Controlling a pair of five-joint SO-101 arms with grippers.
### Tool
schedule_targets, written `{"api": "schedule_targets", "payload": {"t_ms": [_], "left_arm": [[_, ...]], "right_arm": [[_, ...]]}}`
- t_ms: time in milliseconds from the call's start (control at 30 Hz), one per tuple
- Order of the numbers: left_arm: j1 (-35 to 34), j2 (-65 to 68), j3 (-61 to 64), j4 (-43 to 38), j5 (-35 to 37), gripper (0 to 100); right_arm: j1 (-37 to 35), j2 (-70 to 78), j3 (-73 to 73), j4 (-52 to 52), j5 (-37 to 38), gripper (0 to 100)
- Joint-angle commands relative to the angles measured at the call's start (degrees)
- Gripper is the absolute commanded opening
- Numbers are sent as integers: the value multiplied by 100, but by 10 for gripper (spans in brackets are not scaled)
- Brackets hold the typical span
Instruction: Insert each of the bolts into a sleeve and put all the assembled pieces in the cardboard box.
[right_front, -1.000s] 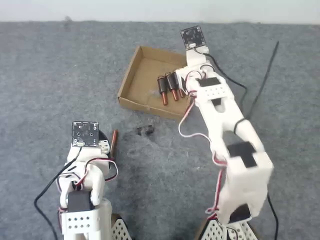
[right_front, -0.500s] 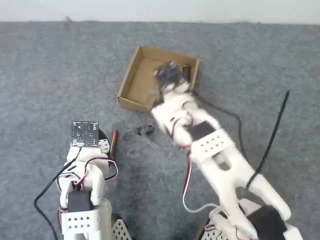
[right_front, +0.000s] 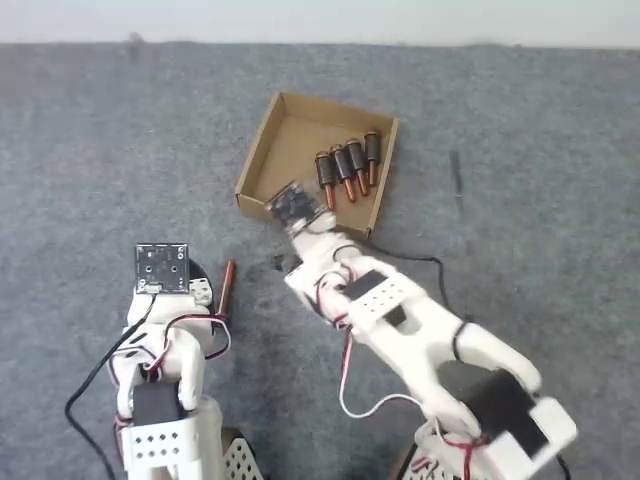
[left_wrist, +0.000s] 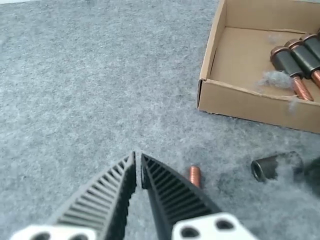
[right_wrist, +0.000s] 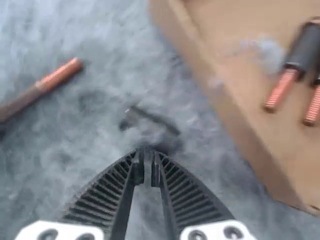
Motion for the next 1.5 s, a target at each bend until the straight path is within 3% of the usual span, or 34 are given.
{"api": "schedule_targets", "payload": {"t_ms": [0,233,567,900,1100,1267,1467], "left_arm": [[-35,105,-40,-149,-35,12],[-35,105,-40,-149,-35,12],[-35,105,-40,-149,-35,12],[-35,105,-40,-149,-35,12],[-53,70,-40,-220,-26,12],[-703,105,-40,-1037,0,12],[-703,105,-48,-914,9,12]], "right_arm": [[-163,-22,-53,-163,229,6],[-330,-22,-53,-57,255,6],[-787,31,-431,1138,730,6],[-523,-391,-800,1552,738,9],[-453,-1464,-1433,3503,1916,9],[-277,-1727,-1257,3231,2127,10],[-259,-1077,-1284,2765,2910,59]]}}
